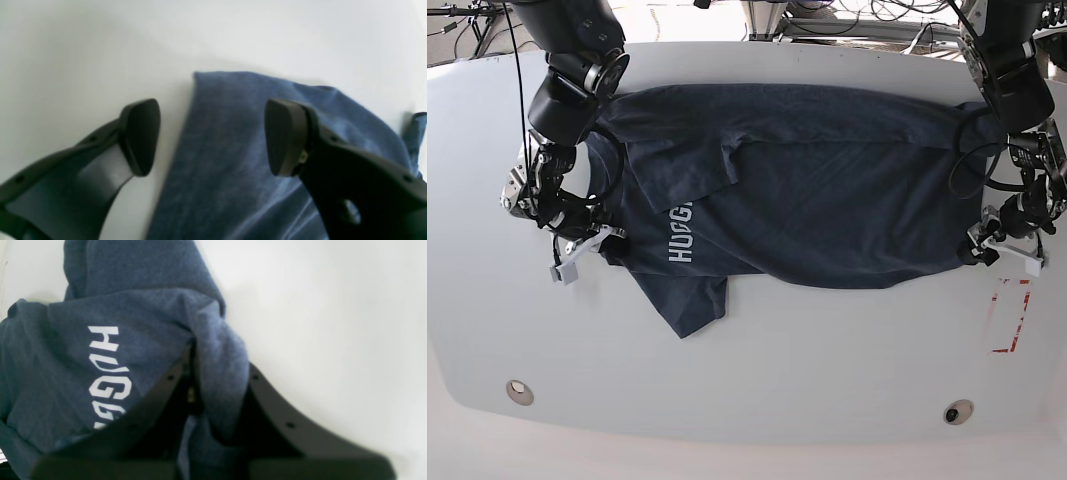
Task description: Fold the T-shirt properly
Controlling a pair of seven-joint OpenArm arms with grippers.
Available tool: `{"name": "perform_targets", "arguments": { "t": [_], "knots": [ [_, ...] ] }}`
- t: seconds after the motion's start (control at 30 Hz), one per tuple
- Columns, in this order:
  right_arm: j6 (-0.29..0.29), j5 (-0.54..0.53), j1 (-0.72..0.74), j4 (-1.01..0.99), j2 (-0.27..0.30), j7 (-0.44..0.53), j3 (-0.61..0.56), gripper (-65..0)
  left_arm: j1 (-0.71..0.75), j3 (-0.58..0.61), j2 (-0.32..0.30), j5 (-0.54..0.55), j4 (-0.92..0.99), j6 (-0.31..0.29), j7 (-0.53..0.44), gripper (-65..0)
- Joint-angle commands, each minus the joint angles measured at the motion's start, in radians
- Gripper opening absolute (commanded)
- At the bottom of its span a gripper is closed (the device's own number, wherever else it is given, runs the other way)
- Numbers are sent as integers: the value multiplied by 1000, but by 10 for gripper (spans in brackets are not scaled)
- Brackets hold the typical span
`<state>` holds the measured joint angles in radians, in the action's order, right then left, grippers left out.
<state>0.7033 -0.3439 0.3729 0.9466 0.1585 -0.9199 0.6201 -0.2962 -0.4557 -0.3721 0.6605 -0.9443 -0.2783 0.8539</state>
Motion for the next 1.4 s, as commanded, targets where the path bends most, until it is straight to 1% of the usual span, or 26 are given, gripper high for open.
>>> {"name": "perform_targets", "arguments": {
  "t": [0.0, 0.13, 0.37, 0.5, 0.57, 0.63, 0.73, 0.8, 0.83, 1.07, 1.17, 1.27, 1.37],
  "knots": [
    [-5, 4, 18, 10, 10, -8, -3, -642, -22, -1, -17, 2, 12, 1, -8, -186],
    [-5, 4, 16, 10, 10, -8, -3, -642, -24, 10, -9, 6, 24, 1, -8, -186],
    [-5, 6, 16, 24, 10, -8, -3, -642, -53, 137, 40, 9, 18, 1, -3, -190],
    [-5, 9, -8, 90, 6, -18, -4, -642, -56, 154, 61, 9, 17, 1, -3, -201],
    [-5, 4, -16, 130, 5, -31, -4, -642, -56, 154, 61, 9, 17, 1, -5, -244],
    [-5, 7, -18, 162, 5, -47, -4, -642, -57, 154, 60, 9, 17, 1, -6, -326],
    [-5, 12, -21, 202, 5, -67, -4, -642, -57, 154, 60, 6, 17, 1, -11, -524],
    [-5, 12, -30, 217, 5, -70, -4, -642, -56, 154, 58, 5, 17, 0, -11, -619],
    [-5, 12, -31, 222, 5, -70, -4, -642, -56, 154, 58, 3, 17, 0, -11, -646],
    [-5, 13, -38, 252, 6, -72, -4, -644, -54, 156, 52, 9, -43, 0, 6, -650],
    [-5, 9, -39, 254, 10, -75, -4, -644, -54, 153, 55, 9, -97, 0, 44, -650],
    [-5, 6, -38, 266, 17, -110, -4, -644, -54, 150, 57, 11, -177, 0, 84, -650],
    [-5, 4, -39, 332, 34, -147, -4, -644, -54, 148, 58, 11, -270, 0, 127, -650]
  ]
}}
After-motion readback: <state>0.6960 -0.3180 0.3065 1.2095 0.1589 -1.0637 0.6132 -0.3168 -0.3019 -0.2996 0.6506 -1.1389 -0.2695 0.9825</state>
